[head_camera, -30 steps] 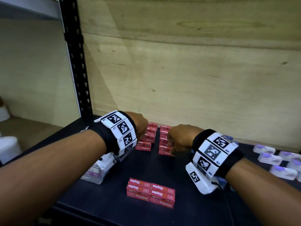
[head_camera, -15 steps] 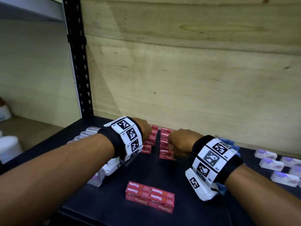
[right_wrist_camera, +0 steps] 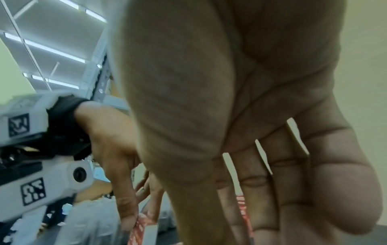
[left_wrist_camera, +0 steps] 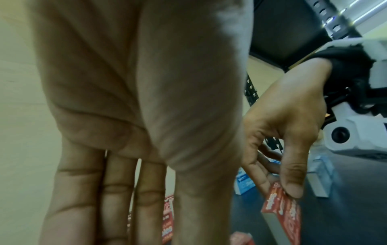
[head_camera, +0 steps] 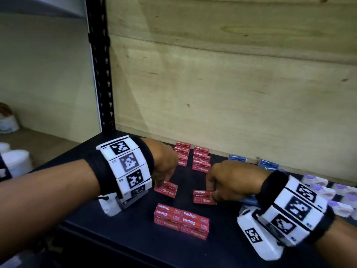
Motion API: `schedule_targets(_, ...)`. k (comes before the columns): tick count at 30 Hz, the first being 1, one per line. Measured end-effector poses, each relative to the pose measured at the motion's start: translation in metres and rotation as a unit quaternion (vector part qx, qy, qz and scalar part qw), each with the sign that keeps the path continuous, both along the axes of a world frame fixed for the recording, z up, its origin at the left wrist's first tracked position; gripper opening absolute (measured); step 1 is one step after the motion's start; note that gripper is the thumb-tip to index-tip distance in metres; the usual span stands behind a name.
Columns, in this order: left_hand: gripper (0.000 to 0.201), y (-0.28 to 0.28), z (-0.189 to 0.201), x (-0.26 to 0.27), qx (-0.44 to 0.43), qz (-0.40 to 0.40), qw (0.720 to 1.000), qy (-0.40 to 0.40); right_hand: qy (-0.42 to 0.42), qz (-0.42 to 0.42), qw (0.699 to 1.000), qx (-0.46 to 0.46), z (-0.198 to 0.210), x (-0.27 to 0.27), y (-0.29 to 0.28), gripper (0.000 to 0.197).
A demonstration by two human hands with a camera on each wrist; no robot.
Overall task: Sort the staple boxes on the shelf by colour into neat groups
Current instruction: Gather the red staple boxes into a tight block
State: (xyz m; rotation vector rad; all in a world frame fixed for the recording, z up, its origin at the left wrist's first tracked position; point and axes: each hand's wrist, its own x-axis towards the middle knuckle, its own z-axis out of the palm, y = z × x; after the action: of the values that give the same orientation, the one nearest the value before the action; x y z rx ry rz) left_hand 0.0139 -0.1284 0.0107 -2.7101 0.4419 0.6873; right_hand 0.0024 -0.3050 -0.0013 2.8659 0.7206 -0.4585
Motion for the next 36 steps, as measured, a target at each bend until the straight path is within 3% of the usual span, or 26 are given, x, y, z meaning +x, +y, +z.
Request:
schedule_targets(8,0.016,0.019,-0.007,-0.020,-0.067,0.020,0.997,0.023,0.040,0.015,0.997,0.058,-0.001,-0.026,-0.008,0.012)
schedule_targets(19,0.032,0.030,-0.008,-0.030,-0.153,0.015,0.985,0.077,0.076,0.005,0.993,0.086,-0.004,-0.034,-0.012,0.016)
schedule_targets(26,0.019,0.022,-0.010,-0.030,-0.180,0.015,0.981,0.069,0.076,0.010,0.993,0.086,-0.008,-0.032,-0.002,0.014)
schedule_targets(36,0.017,0.009,-0.013,-0.029,-0.186,0.001,0.980,0.075,0.065,0.038,0.995,0.061,-0.007,-0.029,0.009,0.015)
